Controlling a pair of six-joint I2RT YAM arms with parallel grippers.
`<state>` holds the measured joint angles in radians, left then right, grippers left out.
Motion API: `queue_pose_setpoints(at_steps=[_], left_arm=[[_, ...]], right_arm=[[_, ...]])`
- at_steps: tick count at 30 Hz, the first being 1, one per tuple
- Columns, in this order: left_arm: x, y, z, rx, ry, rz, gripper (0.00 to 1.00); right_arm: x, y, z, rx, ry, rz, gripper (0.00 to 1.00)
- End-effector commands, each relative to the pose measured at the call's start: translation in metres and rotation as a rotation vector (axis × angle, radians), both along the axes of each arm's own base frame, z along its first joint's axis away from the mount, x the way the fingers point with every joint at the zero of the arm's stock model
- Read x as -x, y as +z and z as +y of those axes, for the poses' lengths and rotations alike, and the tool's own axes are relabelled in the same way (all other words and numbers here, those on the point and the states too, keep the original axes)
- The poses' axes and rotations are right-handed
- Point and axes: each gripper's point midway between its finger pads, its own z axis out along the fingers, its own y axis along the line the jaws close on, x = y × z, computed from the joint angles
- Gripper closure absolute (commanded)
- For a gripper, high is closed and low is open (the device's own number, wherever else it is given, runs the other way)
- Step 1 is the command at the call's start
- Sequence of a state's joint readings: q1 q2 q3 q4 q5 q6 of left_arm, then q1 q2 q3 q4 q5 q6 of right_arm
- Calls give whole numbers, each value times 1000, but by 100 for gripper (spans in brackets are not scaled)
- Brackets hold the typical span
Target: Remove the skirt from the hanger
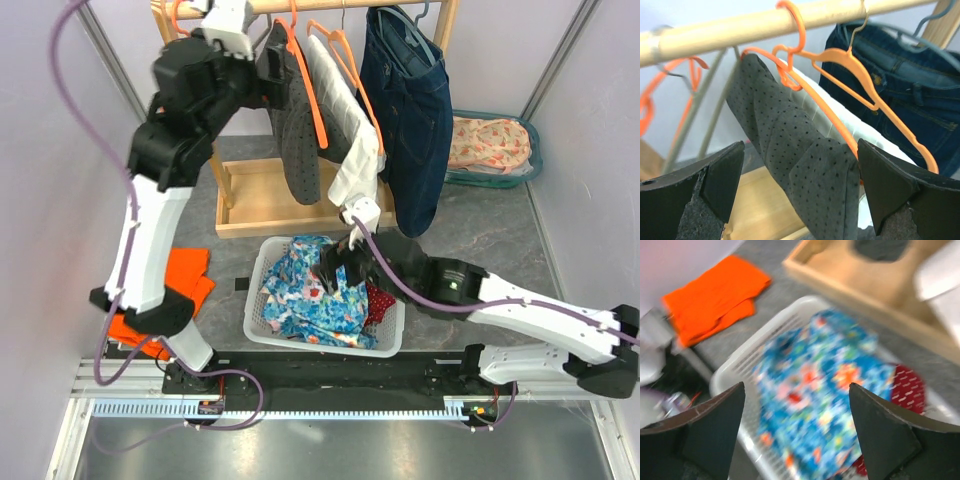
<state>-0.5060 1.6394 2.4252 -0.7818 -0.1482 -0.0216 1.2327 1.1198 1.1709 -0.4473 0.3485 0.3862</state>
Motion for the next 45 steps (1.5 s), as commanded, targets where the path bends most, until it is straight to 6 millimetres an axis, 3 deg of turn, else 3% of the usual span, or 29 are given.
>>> queue_pose_setpoints(at_steps=[1,3,7,9,12,13,18,22,26,29,31,32,33,37,40,44,45], left_arm=[[-33,-15,-25,-2,28,18,0],[-39,-18,-27,-4,48,17,1],[-52,-28,-32,-6,82,33,0],[-55,-32,-34,-11,88,38,0],[-60,-39,-36,-29,100,47,0],[-62,-41,-35,-33,108,50,0],[-62,-49,-30,-68,128,62,20],[-59,-55,-24,-109,139,68,38],[-57,-59,-20,-130,149,73,40],[-56,-59,-16,-141,162,70,44],[-54,-58,-13,-148,168,67,48],[-54,-58,-12,-152,169,64,49],[-54,-60,-11,-157,172,67,51],[-53,-57,-9,-161,175,57,64],[-51,-53,-7,-158,177,49,75],[-47,-48,-5,-162,174,35,86],[-47,-47,-4,-162,176,31,86]], right_arm=[[-54,-24,5,51,-102,-72,8],[-66,-45,11,86,-111,-69,7],[-89,-65,11,41,-156,-34,9],[-81,-85,22,-19,-120,43,14],[-60,-107,33,-73,-37,128,29],[-55,-109,34,-97,-36,159,41],[-24,-100,29,-149,4,202,64],[-5,-104,17,-172,-13,229,70],[1,-115,9,-172,-29,254,75],[0,-134,5,-131,-54,274,78],[0,-143,5,-86,-59,283,76],[-4,-139,5,-78,-73,267,70],[-8,-131,5,-61,-68,234,59],[-37,-54,7,-100,-116,47,35],[-58,-33,11,-104,-125,-3,28],[-78,-47,26,-50,-126,-28,28],[-83,-59,30,-25,-134,-27,28]])
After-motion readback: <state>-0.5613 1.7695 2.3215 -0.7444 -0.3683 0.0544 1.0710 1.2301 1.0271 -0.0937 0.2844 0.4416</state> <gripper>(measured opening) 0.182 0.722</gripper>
